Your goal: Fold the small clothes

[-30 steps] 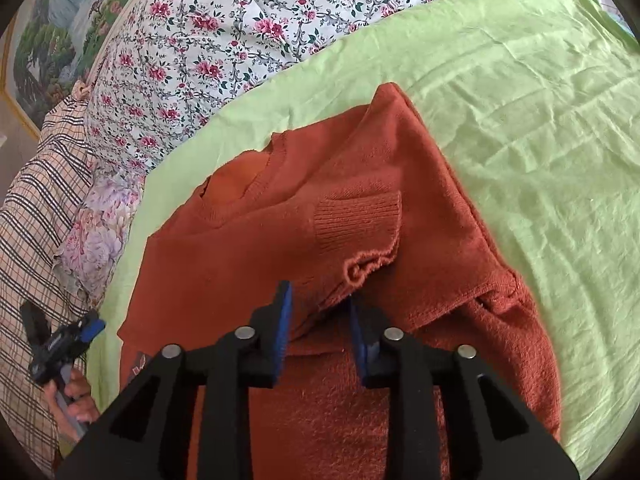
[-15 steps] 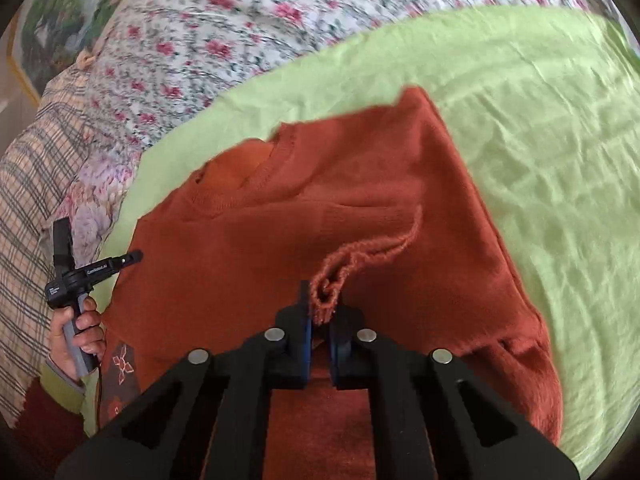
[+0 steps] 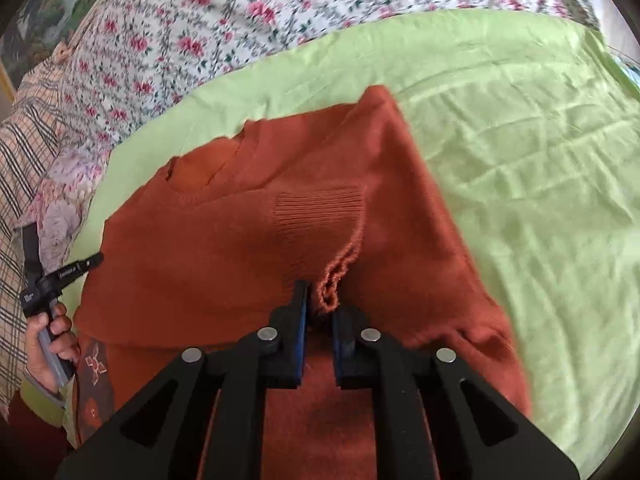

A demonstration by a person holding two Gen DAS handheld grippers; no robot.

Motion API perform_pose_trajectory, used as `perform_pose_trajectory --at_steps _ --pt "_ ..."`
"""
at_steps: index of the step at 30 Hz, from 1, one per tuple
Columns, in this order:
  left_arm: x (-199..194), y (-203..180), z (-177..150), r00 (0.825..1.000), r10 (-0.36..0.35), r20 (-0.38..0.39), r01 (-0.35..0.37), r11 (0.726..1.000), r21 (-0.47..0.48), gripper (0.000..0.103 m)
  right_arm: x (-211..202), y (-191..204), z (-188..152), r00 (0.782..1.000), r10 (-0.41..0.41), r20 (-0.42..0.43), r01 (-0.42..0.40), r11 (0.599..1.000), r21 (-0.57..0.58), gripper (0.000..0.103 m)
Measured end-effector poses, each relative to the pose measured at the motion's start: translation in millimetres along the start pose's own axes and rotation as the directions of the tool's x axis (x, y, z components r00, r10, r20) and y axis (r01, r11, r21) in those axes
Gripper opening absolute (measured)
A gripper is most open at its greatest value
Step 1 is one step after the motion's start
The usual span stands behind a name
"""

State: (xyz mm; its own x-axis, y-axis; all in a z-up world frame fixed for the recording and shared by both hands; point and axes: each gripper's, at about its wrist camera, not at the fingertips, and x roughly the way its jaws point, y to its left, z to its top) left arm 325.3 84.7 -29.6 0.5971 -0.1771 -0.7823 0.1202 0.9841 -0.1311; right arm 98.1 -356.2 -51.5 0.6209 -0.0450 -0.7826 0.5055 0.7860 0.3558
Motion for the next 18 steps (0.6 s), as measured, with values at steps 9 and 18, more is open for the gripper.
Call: perform_pose_trajectory --at_steps 9,18 --pt "-94 0 -89 0.996 -0.086 0.030 0.086 0.996 -0.011 0.027 -80 -21 -35 0.997 0.019 0.069 -0.020 1.000 0.016 0.013" --pt "-141 14 -174 0.995 -0.105 -0.004 0.104 0.994 -0.037 0.045 -120 -17 -84 0.995 0.074 0.064 -0.071 0.997 -0.039 0.037"
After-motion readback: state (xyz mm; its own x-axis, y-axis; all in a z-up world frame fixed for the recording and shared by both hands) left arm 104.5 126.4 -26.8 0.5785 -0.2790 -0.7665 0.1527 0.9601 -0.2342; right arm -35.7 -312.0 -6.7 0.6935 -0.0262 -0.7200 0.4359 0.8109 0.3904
